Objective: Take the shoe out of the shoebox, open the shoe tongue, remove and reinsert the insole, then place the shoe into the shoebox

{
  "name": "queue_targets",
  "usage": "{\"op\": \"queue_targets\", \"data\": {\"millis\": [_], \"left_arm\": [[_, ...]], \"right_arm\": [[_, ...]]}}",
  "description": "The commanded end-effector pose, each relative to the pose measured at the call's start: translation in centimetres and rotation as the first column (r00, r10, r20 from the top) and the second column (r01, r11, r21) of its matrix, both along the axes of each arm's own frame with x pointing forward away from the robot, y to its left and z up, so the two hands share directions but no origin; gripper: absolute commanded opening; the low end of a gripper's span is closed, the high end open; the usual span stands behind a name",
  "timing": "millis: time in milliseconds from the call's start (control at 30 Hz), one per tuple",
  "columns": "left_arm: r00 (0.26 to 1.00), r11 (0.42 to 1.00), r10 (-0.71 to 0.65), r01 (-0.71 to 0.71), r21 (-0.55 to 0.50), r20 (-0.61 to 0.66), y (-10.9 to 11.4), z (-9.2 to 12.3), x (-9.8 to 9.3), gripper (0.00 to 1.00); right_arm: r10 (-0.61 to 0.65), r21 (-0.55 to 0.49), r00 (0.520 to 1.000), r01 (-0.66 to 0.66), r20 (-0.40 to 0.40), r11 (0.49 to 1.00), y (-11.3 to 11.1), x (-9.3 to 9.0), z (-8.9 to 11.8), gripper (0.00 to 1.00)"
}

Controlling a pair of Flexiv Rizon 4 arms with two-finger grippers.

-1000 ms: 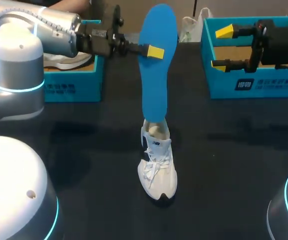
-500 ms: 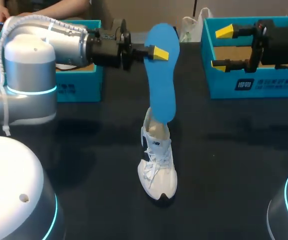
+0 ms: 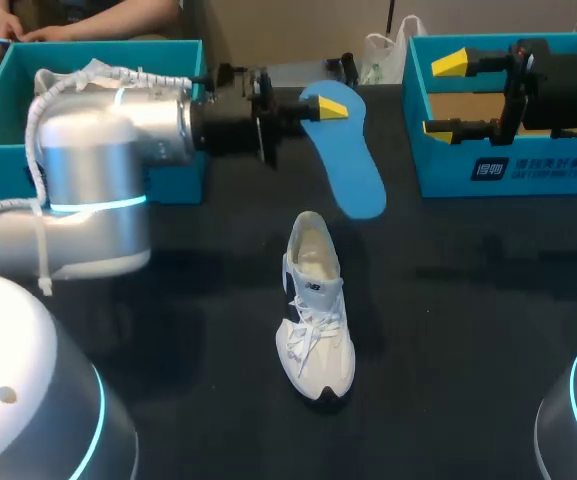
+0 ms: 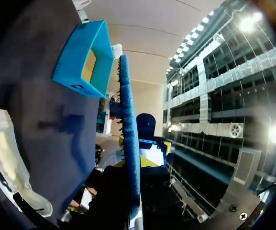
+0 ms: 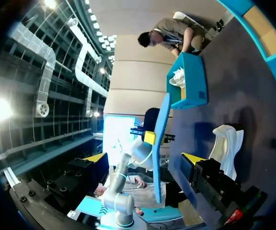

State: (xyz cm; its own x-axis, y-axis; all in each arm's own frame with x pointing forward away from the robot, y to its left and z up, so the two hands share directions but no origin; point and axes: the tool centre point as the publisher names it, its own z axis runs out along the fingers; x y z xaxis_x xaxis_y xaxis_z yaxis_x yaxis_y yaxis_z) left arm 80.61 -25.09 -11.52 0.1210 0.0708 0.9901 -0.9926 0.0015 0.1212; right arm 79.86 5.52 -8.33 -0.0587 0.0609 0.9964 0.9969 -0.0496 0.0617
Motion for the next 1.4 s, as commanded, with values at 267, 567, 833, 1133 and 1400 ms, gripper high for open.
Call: {"op": "queue_targets", "data": {"millis": [267, 567, 833, 1133, 1400], "left_arm": [[0.996, 1.000, 0.014, -0.012, -0.017, 0.090, -0.3, -1.5, 0.1, 0.00], [0.985, 1.000, -0.024, 0.022, 0.015, 0.173, -0.3, -1.7, 0.3, 0.00], [0.985, 1.000, -0.024, 0.022, 0.015, 0.173, -0.3, -1.7, 0.3, 0.00], [0.985, 1.000, -0.024, 0.022, 0.015, 0.173, -0.3, -1.7, 0.3, 0.00], [0.985, 1.000, -0.024, 0.022, 0.015, 0.173, -0.3, -1.7, 0.3, 0.00]], "right_arm": [[0.019, -0.104, 1.000, -0.020, -0.010, 0.994, 0.1, -0.4, 0.1, 1.00], [0.027, -0.276, 0.999, -0.031, -0.020, 0.961, 1.2, -0.7, 1.2, 1.00], [-0.004, -0.507, 0.999, -0.021, -0.048, 0.862, 2.7, -1.3, 3.0, 1.00], [-0.108, -0.554, 0.986, 0.022, -0.123, 0.832, 2.8, -1.7, 3.2, 1.00], [-0.108, -0.554, 0.986, 0.022, -0.123, 0.832, 2.8, -1.7, 3.2, 1.00]]}}
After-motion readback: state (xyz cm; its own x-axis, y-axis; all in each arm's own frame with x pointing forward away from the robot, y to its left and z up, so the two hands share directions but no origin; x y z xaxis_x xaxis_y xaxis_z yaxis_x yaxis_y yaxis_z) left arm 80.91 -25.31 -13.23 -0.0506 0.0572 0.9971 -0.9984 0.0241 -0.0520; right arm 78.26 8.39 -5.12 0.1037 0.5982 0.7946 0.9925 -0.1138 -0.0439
